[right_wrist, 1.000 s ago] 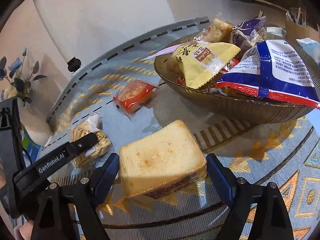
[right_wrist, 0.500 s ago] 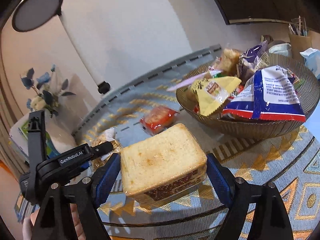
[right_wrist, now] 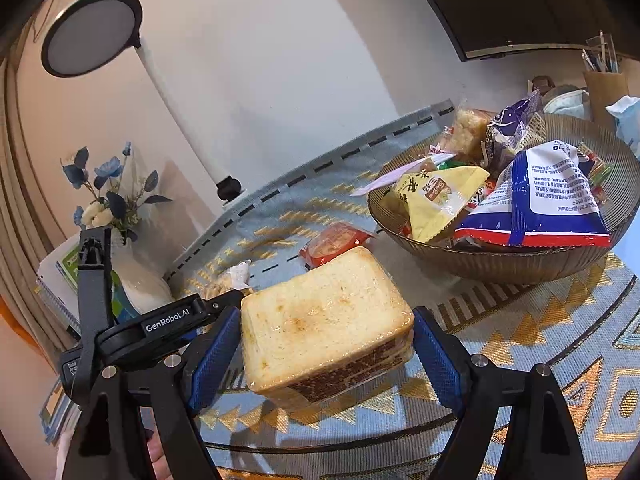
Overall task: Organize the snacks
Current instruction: 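Carry the cookie bag and cake block into the amber bowl and open both grippers, then grasp the red-wrapped pastry with the left gripper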
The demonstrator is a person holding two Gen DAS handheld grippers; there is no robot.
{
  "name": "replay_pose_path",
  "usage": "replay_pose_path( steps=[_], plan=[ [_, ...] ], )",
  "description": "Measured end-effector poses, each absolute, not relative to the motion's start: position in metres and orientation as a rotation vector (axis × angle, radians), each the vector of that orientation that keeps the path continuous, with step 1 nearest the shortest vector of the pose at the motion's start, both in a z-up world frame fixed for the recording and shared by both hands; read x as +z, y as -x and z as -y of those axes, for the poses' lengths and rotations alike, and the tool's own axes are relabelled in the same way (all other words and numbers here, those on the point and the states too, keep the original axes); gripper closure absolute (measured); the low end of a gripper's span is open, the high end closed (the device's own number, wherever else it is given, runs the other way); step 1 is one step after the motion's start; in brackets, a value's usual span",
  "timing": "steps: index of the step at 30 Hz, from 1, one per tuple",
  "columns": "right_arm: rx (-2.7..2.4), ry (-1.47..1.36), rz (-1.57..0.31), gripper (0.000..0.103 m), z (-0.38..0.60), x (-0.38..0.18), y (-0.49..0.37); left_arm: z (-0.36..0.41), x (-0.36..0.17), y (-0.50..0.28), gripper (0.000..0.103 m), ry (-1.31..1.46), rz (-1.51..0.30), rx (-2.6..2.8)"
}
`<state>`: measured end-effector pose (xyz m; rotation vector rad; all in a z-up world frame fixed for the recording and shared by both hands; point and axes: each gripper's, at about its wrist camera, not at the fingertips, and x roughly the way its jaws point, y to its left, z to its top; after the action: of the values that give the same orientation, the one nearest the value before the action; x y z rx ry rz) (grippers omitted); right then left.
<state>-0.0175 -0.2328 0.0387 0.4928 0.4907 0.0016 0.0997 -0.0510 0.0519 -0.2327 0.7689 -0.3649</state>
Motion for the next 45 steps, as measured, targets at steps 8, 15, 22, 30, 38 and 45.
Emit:
replay_pose_path(
  steps=[8, 15, 22, 30, 38, 45],
  plan=[
    [0.079, -0.543, -0.447, 0.020, 0.237, 0.046, 0.026, 0.040, 0.075, -0.089, 0.059, 0.283, -0.783, -0.337],
    [0.148, -0.633, -0.340, 0.020, 0.273, 0.090, 0.041, 0.076, 0.131, -0.087, 0.059, 0.207, -0.705, -0.391],
    [0.050, -0.547, -0.276, 0.020, 0.350, 0.142, 0.033, 0.177, 0.162, -0.102, 0.059, 0.113, -0.668, -0.525],
    [-0.131, -0.637, -0.356, 0.014, 0.439, 0.121, 0.018, 0.283, 0.135, -0.114, 0.030, -0.047, -0.749, -0.616],
    [-0.167, -0.658, -0.408, 0.000, 0.454, 0.121, 0.018, 0.241, 0.135, -0.131, 0.011, -0.040, -0.740, -0.550],
    [-0.121, -0.653, -0.412, 0.000, 0.413, 0.133, 0.014, 0.163, 0.143, -0.148, 0.011, -0.036, -0.716, -0.467]
  ],
)
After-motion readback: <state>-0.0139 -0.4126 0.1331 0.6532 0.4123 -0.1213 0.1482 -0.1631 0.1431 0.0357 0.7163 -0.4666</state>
